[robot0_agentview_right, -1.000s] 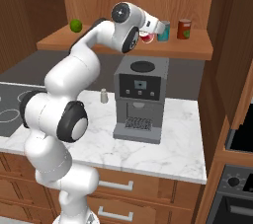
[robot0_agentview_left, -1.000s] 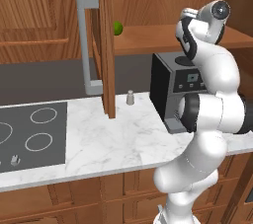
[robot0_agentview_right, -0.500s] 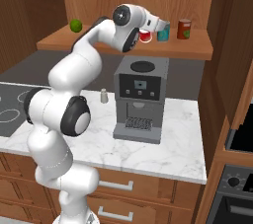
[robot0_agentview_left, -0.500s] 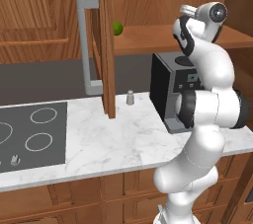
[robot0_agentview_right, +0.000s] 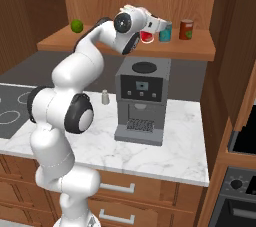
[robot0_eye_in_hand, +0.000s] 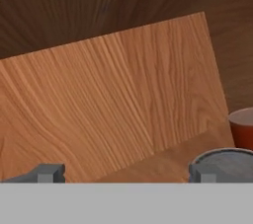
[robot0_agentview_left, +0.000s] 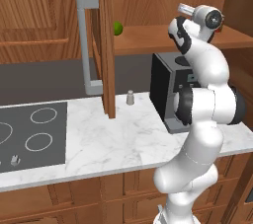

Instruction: Pick the cans from the counter and place them in their designated side in the cabinet.

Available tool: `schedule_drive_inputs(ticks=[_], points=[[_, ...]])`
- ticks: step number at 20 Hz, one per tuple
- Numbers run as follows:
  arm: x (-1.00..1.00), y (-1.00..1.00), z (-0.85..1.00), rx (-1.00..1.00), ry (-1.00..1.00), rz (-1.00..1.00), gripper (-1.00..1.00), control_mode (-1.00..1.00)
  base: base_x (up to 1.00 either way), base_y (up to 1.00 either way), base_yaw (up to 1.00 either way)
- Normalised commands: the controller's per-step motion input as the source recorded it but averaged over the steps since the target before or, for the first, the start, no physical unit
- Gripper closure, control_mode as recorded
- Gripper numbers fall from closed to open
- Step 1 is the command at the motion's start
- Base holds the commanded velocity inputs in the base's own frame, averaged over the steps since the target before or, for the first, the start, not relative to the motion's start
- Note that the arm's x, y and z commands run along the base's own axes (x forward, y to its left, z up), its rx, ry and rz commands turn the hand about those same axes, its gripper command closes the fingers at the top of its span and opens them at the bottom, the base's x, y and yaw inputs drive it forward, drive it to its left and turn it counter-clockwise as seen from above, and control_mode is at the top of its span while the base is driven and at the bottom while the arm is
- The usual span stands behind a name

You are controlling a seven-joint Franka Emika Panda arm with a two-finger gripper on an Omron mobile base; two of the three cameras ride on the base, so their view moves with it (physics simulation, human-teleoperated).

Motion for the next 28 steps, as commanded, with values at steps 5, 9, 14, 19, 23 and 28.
schedule_drive_inputs(ticks=[5, 9, 14, 19, 23, 28], points=[[0.24, 0.0, 0.0, 0.0, -0.1, 0.0, -1.0, -1.0, 0.0, 0.0, 0.0], [0.23, 0.0, 0.07, 0.0, -0.12, 0.0, -1.0, -1.0, 0.0, 0.0, 0.0], [0.06, -0.01, 0.32, 0.03, -0.12, 0.0, -1.0, -1.0, 0.0, 0.0, 0.0], [-0.09, -0.07, 0.39, 0.03, -0.1, 0.01, -1.0, -1.0, 0.0, 0.0, 0.0], [-0.44, -0.12, 0.09, 0.0, 0.0, 0.05, -1.0, -1.0, 0.0, 0.0, 0.0], [-0.56, -0.08, 0.04, 0.0, 0.0, 0.05, -1.0, -1.0, 0.0, 0.0, 0.0]])
